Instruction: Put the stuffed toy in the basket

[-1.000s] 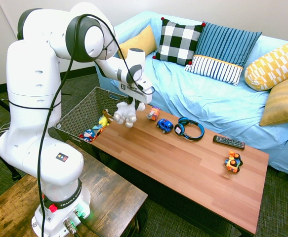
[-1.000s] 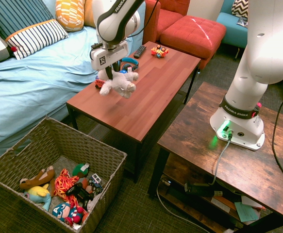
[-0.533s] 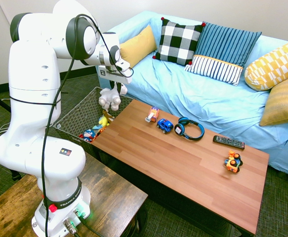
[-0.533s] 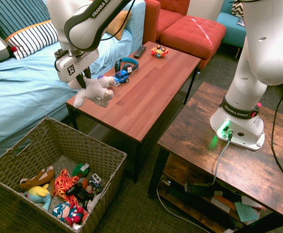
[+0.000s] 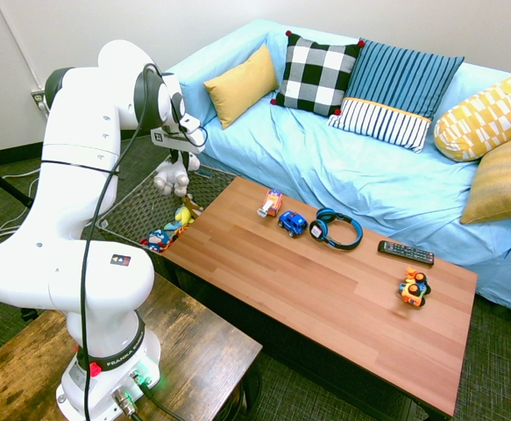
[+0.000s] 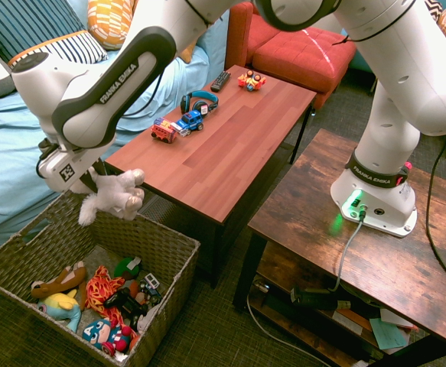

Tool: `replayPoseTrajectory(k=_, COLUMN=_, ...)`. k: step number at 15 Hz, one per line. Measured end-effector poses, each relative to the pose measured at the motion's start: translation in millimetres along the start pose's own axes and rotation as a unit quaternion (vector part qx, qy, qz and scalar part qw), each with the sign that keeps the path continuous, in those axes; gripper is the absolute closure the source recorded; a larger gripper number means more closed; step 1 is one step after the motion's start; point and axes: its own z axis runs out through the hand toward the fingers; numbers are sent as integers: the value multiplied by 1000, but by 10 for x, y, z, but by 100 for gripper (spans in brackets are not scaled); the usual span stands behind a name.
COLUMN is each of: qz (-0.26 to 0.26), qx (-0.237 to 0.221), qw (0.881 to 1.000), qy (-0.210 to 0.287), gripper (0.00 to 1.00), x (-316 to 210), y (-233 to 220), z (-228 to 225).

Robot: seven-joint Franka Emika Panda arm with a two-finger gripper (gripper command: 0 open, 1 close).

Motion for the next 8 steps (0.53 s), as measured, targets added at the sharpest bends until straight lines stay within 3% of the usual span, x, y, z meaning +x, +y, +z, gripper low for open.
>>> replayPoseTrajectory(k=4, qz=19, qx=26, qw=999, qy=-39, gripper=100, x=-101, y=-315, z=346)
replayPoseTrajectory(k=7, qz=14, qx=17, qw=998, qy=-66, gripper=100, x=-136, y=-465, z=703)
replayPoseTrajectory(k=8, qz=10, qx=10, qw=997, qy=-74, gripper=0, x=-166, y=-503, z=822)
